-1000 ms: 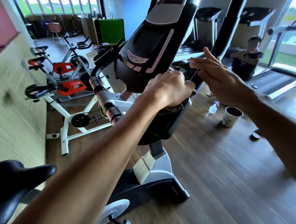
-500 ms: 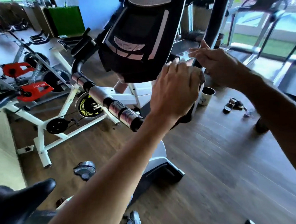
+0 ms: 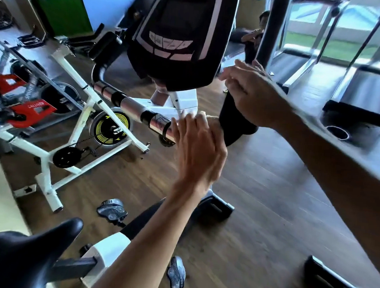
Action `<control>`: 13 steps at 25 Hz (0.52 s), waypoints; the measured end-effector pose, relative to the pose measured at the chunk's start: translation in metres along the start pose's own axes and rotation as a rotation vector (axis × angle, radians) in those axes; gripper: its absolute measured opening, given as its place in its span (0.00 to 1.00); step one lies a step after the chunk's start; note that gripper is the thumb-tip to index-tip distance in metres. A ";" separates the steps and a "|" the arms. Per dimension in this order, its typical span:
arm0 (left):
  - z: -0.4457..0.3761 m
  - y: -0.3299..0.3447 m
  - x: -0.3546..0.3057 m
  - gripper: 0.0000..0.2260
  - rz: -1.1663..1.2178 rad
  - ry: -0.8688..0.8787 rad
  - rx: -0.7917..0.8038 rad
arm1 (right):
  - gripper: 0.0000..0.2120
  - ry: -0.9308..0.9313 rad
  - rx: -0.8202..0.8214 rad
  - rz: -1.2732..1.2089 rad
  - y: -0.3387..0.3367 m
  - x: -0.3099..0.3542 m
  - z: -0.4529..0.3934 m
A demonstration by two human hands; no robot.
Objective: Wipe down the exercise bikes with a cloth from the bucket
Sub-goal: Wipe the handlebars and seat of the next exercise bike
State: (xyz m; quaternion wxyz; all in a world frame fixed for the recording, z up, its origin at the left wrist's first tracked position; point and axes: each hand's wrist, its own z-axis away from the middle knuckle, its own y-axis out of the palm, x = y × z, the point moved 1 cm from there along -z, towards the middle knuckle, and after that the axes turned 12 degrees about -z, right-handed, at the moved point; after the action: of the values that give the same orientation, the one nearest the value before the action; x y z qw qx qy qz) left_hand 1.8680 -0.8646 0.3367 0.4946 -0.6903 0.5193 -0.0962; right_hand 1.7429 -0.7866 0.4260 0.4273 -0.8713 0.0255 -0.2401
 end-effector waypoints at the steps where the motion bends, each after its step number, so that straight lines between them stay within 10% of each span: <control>1: 0.003 -0.001 -0.005 0.29 0.022 0.021 0.081 | 0.14 -0.018 -0.002 0.148 0.009 0.000 0.005; 6: -0.003 -0.004 0.031 0.22 0.184 0.338 -0.025 | 0.15 -0.051 -0.079 0.213 0.017 0.001 0.014; 10: 0.001 0.011 -0.015 0.14 -0.074 0.094 -0.215 | 0.16 -0.006 -0.116 0.233 0.022 0.002 0.009; 13: -0.005 0.016 0.012 0.11 0.006 0.306 -0.400 | 0.15 -0.013 -0.120 0.233 0.021 0.000 0.011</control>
State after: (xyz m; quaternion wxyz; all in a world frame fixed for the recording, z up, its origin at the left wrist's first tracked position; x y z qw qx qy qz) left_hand 1.8601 -0.8769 0.3219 0.2639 -0.7504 0.5987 -0.0935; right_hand 1.7505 -0.7916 0.4047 0.3994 -0.8880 0.1383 -0.1812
